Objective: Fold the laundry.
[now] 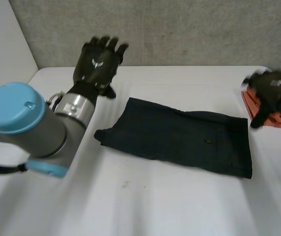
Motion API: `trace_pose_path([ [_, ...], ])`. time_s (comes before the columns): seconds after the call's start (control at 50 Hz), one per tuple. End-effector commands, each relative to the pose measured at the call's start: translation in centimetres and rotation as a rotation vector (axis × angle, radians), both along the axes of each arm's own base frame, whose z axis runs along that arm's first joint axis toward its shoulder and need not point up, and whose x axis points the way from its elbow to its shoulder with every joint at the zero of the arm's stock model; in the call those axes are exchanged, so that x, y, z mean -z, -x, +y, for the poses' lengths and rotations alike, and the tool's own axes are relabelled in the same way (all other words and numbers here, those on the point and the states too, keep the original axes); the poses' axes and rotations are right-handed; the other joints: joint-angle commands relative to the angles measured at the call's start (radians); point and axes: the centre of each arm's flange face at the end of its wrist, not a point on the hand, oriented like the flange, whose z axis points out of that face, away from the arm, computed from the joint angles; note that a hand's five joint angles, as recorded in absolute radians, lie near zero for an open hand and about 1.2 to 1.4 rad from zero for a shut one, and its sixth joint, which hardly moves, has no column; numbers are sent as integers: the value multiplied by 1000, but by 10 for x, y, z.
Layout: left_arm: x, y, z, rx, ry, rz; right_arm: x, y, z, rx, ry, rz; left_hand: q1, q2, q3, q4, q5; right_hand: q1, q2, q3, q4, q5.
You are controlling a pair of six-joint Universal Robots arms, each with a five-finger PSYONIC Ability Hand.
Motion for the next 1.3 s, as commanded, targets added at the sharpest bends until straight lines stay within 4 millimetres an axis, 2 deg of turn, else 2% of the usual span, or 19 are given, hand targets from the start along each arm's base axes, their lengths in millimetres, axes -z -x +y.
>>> trace_pose_path([
  [0.02,25,-27,30,-6,-328,6,52,2,40,-84,-261,-24,-11,-26,-30,-26,-43,111,95,97,82,71],
  [0.1,32,-37,37,-18,-377,22,71,6,41,-69,-222,-57,-8,-23,-27,-23,-41,226,210,212,197,186],
  [0.18,38,-39,39,-21,-384,22,85,13,31,-38,-172,-87,-8,-23,-27,-23,-41,343,327,329,314,303],
  [0.24,42,-39,38,-23,-379,23,102,16,24,-20,-199,-97,-8,-23,-27,-23,-41,402,386,388,373,362],
  [0.34,45,-38,39,-18,-381,22,117,16,22,-16,-243,-106,-5,-20,-25,-20,-38,519,503,505,490,479],
  [0.4,46,-37,40,-17,-384,18,123,17,20,-12,-259,-101,-5,-20,-25,-20,-38,727,711,713,699,688],
  [0.44,48,-37,40,-19,-388,16,125,17,18,-11,-262,-101,-5,-20,-25,-20,-38,1192,1176,1178,1163,1152],
  [0.54,50,-37,41,-20,-393,12,124,23,14,8,-256,-101,-5,-20,-25,-20,-38,1194,1178,1180,1165,1154],
  [0.62,50,-38,40,-25,-392,12,113,35,8,40,-222,-84,-5,-20,-25,-20,-38,1194,1178,1180,1165,1154],
  [0.7,48,-38,40,-24,-391,15,93,53,2,72,-160,-37,-8,-23,-27,-23,-41,1194,1178,1180,1165,1154],
  [0.78,48,-39,42,-23,-392,14,91,63,0,73,-174,-29,-8,-23,-27,-23,-41,1194,1178,1180,1165,1154],
  [0.8,49,-39,42,-21,-391,13,91,63,0,65,-181,-32,-8,-23,-27,-23,-41,1194,1178,1180,1165,1154],
  [0.82,49,-39,42,-21,-392,14,91,64,1,59,-187,-36,-5,-20,-25,-20,-38,1000,984,986,971,960],
  [0.84,48,-38,43,-20,-390,13,93,61,5,37,-217,-47,-5,-20,-25,-20,-38,490,473,475,461,450],
  [0.96,50,-38,44,-19,-394,11,100,56,16,5,-283,-67,-5,-20,-25,-20,-38,218,201,204,189,178],
  [1.3,50,-38,43,-20,-394,9,108,44,23,-26,-296,-153,-8,-23,-27,-23,-41,235,219,221,206,195],
])
